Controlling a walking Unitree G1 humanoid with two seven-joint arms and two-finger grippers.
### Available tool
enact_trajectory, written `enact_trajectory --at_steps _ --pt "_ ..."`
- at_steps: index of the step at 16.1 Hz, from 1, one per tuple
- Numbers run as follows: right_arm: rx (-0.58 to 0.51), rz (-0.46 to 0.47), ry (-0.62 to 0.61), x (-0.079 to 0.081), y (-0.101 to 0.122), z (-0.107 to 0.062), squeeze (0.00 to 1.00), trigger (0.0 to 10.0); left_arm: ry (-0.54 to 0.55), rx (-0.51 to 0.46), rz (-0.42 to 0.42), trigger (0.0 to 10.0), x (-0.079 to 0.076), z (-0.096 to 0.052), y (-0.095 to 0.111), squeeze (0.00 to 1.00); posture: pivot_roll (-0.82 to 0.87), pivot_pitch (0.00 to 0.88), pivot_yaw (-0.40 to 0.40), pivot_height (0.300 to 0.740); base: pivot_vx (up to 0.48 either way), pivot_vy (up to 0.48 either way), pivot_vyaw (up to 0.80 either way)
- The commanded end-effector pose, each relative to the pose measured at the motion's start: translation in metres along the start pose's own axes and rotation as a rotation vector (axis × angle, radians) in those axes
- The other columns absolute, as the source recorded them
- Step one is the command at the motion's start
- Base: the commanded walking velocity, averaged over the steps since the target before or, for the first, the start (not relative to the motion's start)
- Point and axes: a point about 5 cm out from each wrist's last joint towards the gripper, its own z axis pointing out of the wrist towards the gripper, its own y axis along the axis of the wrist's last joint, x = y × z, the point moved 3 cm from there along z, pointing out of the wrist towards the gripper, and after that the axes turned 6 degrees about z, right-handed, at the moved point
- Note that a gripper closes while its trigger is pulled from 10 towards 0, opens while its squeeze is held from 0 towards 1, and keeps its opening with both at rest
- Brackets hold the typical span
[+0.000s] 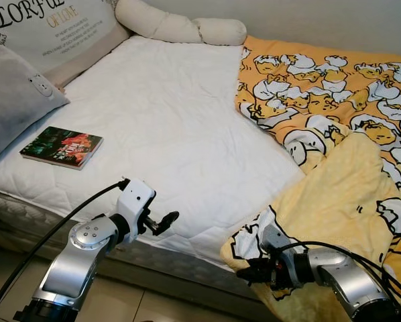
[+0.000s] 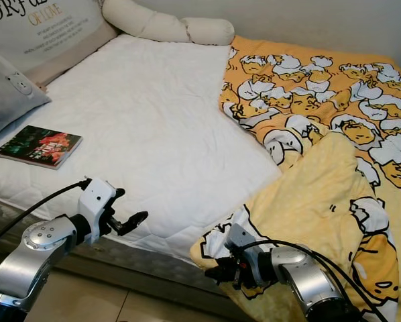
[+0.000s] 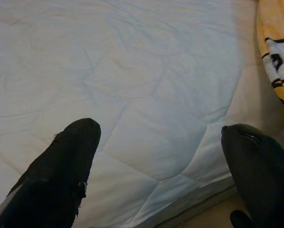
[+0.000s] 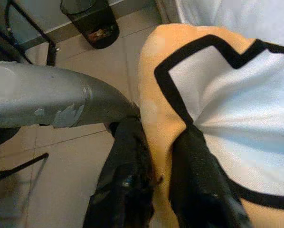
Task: Clean up the room
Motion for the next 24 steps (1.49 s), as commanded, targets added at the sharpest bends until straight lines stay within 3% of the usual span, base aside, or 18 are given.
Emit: enact_trajectory --at_steps 1,5,7,8,10,11,12,13,16,21,22,24 --pt "-0.018 0.004 -0.032 -0.006 0.004 -0.004 1.0 10.0 -0.007 -0.001 0.013 10.0 -0.003 -0.001 0.0 0.63 0.04 0.0 -0.009 0.74 0.0 0.0 0.0" --pt "-0.046 -0.001 -0.062 -0.015 0.013 -0.006 1.0 10.0 -0.006 0.0 0.013 10.0 -0.003 -0.001 -0.001 0.63 0.05 0.0 -0.012 0.74 0.0 0.0 0.0" --pt "-0.174 0.004 -0.109 -0.021 0.034 -0.004 1.0 10.0 -0.001 0.0 0.013 10.0 -0.003 -0.002 -0.001 0.63 0.05 0.0 -0.022 0.74 0.0 0.0 0.0" --pt "-0.265 0.014 -0.252 -0.036 0.051 -0.005 1.0 10.0 0.003 0.0 0.012 10.0 -0.002 -0.003 -0.001 0.63 0.06 0.0 -0.024 0.74 0.0 0.0 0.0" --pt "-0.316 0.053 -0.43 -0.055 0.061 -0.006 1.0 10.0 0.008 0.0 0.01 10.0 -0.002 -0.003 -0.001 0.63 0.06 0.0 -0.024 0.74 0.0 0.0 0.0" --pt "-0.359 0.165 -0.62 -0.076 0.068 -0.011 1.0 10.0 0.016 0.001 0.007 10.0 0.0 -0.004 -0.001 0.63 0.07 0.0 -0.027 0.74 0.0 0.0 0.0" --pt "-0.375 0.211 -0.689 -0.083 0.07 -0.012 1.0 10.0 0.02 0.001 0.006 10.0 0.0 -0.004 -0.001 0.63 0.07 0.0 -0.029 0.74 0.0 0.0 0.0" --pt "-0.376 0.258 -0.889 -0.097 0.073 -0.016 1.0 10.0 0.033 0.002 0.008 10.0 0.002 -0.006 -0.001 0.63 0.09 0.0 -0.04 0.74 0.0 0.0 0.0" --pt "-0.286 0.301 -1.065 -0.104 0.063 -0.008 1.0 10.0 0.051 0.007 0.015 10.0 0.004 -0.01 0.0 0.63 0.13 0.0 -0.049 0.74 0.0 0.0 0.0" --pt "-0.2 0.34 -1.259 -0.105 0.073 0.0 1.0 10.0 0.045 0.029 0.029 10.0 0.003 -0.028 0.0 0.64 0.16 0.0 -0.029 0.74 0.0 0.0 0.0" --pt "-0.193 0.377 -1.264 -0.103 0.074 0.005 0.0 10.0 0.029 0.039 0.031 10.0 0.003 -0.031 0.0 0.64 0.15 0.0 -0.006 0.74 0.0 0.0 0.0" --pt "-0.193 0.436 -1.233 -0.099 0.069 0.013 0.0 10.0 -0.011 0.061 0.045 10.0 0.001 -0.034 -0.001 0.64 0.14 0.0 0.018 0.74 0.0 0.0 0.0"
